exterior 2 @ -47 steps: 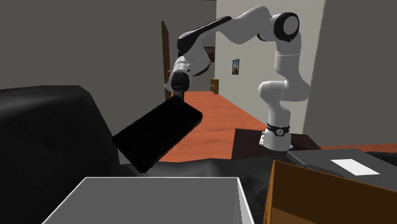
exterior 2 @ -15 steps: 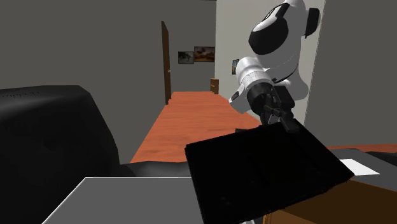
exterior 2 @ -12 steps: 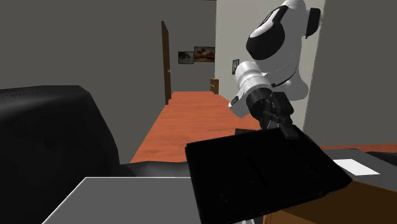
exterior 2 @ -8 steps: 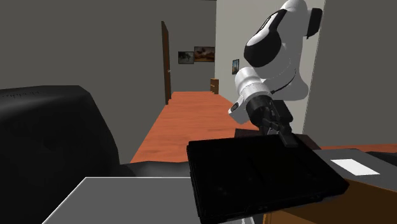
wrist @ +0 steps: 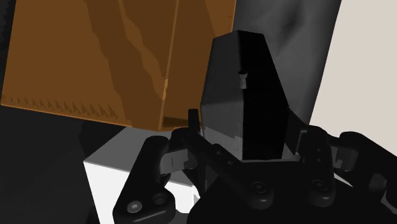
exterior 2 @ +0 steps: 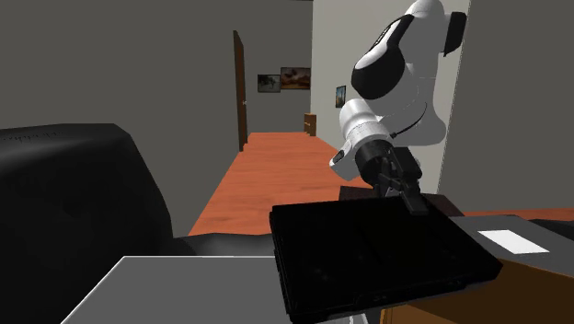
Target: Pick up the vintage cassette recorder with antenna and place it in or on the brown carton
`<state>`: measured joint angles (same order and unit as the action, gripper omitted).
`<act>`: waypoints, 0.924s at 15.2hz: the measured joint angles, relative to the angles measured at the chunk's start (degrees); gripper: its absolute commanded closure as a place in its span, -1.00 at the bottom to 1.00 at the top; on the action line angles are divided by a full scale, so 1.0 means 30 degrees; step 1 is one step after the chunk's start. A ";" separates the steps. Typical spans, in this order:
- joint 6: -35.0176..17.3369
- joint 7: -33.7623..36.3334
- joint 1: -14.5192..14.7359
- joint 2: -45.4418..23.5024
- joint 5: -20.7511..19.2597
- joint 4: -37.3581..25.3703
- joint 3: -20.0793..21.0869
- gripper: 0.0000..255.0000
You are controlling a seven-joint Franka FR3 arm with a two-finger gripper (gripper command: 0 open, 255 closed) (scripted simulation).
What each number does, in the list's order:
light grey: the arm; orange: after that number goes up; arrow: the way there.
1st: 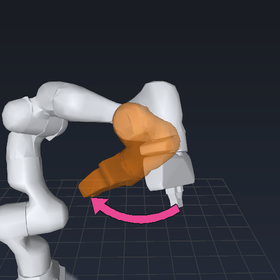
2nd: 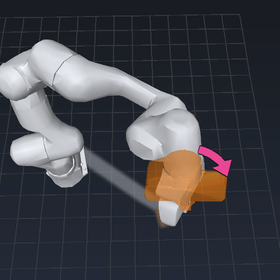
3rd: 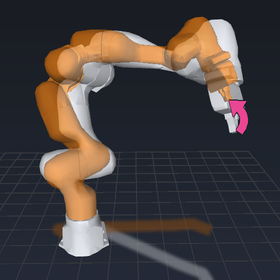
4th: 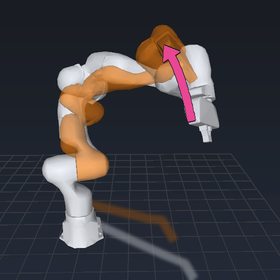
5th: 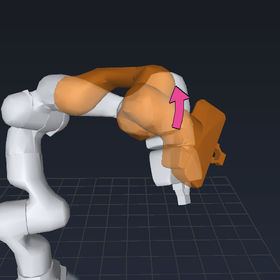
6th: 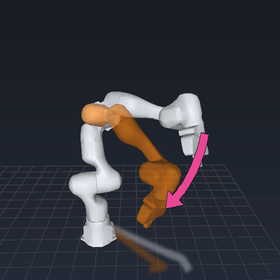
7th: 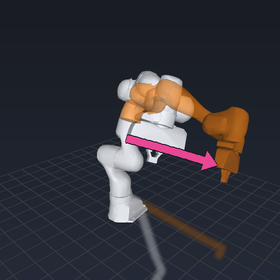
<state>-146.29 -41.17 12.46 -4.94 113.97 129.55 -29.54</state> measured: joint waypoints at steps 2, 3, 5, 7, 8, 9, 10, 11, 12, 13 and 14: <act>0.0069 0.0002 0.0019 -0.0046 0.0042 -0.0159 0.0029 -1.00; 0.0078 -0.0026 0.0023 -0.0013 0.0060 -0.0151 0.0032 -1.00; 0.0187 -0.0141 0.0007 -0.0030 0.0163 -0.0150 0.0020 -1.00; 0.0025 -0.0025 -0.0009 0.0302 -0.0105 0.0111 -0.0019 -1.00; -0.0250 0.0131 -0.0041 0.0980 -0.0560 0.0676 -0.0091 -1.00; -0.0436 0.0418 -0.0160 0.1697 -0.1226 0.1181 -0.0225 -1.00; -0.0585 0.0437 -0.0220 0.2268 -0.1544 0.1657 -0.0285 -1.00; -0.0644 0.0470 -0.0280 0.2603 -0.1781 0.1930 -0.0337 -1.00; -0.0693 0.0493 -0.0303 0.2785 -0.1901 0.2071 -0.0353 -1.00; -0.0697 0.0502 -0.0318 0.2848 -0.1959 0.2127 -0.0367 -1.00; -0.0713 0.0492 -0.0325 0.2917 -0.1986 0.2189 -0.0370 -1.00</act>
<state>-148.43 -39.69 11.49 3.81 108.01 136.12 -30.65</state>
